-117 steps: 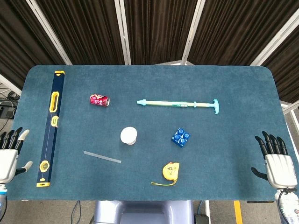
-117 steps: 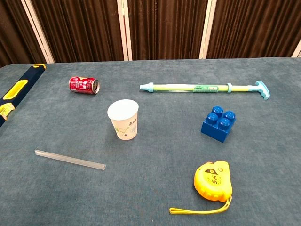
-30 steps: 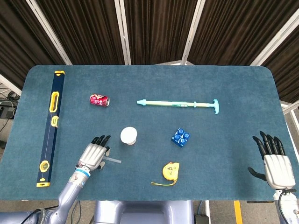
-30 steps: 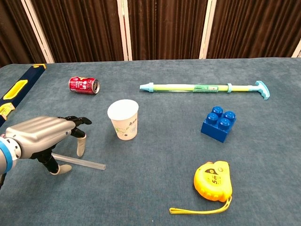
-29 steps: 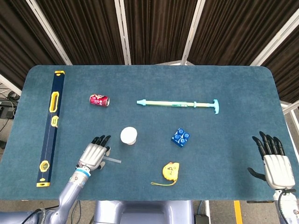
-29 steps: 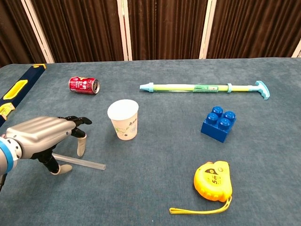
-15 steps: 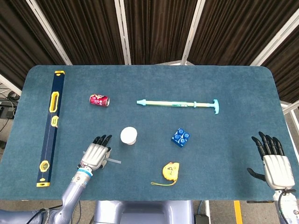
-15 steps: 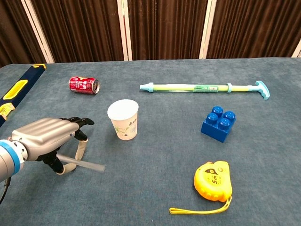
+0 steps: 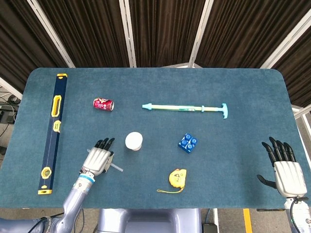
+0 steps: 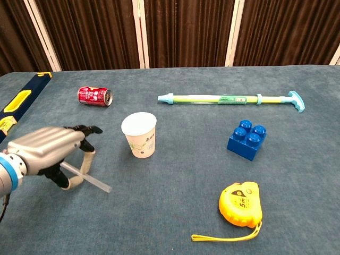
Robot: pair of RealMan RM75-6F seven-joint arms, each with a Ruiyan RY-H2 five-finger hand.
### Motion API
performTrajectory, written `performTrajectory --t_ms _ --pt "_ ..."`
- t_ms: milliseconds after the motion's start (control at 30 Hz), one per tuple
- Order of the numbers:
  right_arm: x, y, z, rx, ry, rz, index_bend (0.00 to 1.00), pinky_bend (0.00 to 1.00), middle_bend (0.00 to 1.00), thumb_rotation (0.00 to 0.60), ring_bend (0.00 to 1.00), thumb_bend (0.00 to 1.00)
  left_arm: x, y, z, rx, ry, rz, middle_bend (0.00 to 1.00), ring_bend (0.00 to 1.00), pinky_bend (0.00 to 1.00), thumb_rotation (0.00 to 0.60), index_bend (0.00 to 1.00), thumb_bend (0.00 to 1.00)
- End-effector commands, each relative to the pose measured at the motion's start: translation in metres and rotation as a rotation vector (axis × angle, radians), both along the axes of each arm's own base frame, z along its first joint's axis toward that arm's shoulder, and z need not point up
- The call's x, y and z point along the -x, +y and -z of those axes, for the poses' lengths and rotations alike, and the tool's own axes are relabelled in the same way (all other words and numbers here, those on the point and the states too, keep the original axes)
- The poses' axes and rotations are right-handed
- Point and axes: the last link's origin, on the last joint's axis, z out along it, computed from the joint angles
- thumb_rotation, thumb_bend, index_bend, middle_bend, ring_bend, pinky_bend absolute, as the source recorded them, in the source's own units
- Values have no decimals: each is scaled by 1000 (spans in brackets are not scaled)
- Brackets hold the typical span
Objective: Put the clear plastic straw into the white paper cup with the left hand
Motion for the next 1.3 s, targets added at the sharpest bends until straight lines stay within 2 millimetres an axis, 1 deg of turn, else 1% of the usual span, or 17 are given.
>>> performTrajectory --t_ms 33,200,333,500,600,667,767,933,1133,1200,1300 --pt "-1 0 -1 7 -5 -7 93 0 0 600 0 40 -1 8 -17 -50 -48 -9 0 0 92 600 605 410" --pt "-4 0 -3 18 -15 -20 93 0 0 600 0 39 -7 23 -45 -118 -173 -53 0 0 92 600 604 409" --pt "-5 1 -4 23 -23 -30 93 0 0 600 0 39 -17 37 -67 -155 -365 -123 0 0 88 600 604 410" --pt "-6 1 -4 21 -28 -33 93 0 0 600 0 40 -36 44 -76 -118 -668 -254 1 0 76 600 604 411" --pt "-5 1 -5 20 -34 -30 93 0 0 600 0 40 -49 47 -77 -65 -849 -335 2 0 73 600 602 411" --pt "-4 0 -5 20 -38 -28 93 0 0 600 0 40 -62 49 -79 -18 -1018 -396 2 0 69 600 601 412" --pt "-4 0 -6 19 -45 -25 93 0 0 600 0 39 -71 54 -80 12 -1139 -417 3 0 58 600 600 410" --pt "-2 -1 -4 9 -47 -13 93 0 0 600 0 40 -84 60 -71 58 -1225 -412 4 0 46 600 597 411" --pt "-2 -1 -4 8 -50 -14 93 0 0 600 0 40 -91 65 -59 67 -1275 -403 8 0 46 600 597 411" --pt "-2 -1 -4 6 -52 -13 93 0 0 600 0 39 -96 64 -50 98 -1299 -419 11 0 46 600 597 410" --pt "-2 -1 -4 4 -54 -13 93 0 0 600 0 40 -97 64 -44 111 -1292 -421 15 0 46 600 597 411"
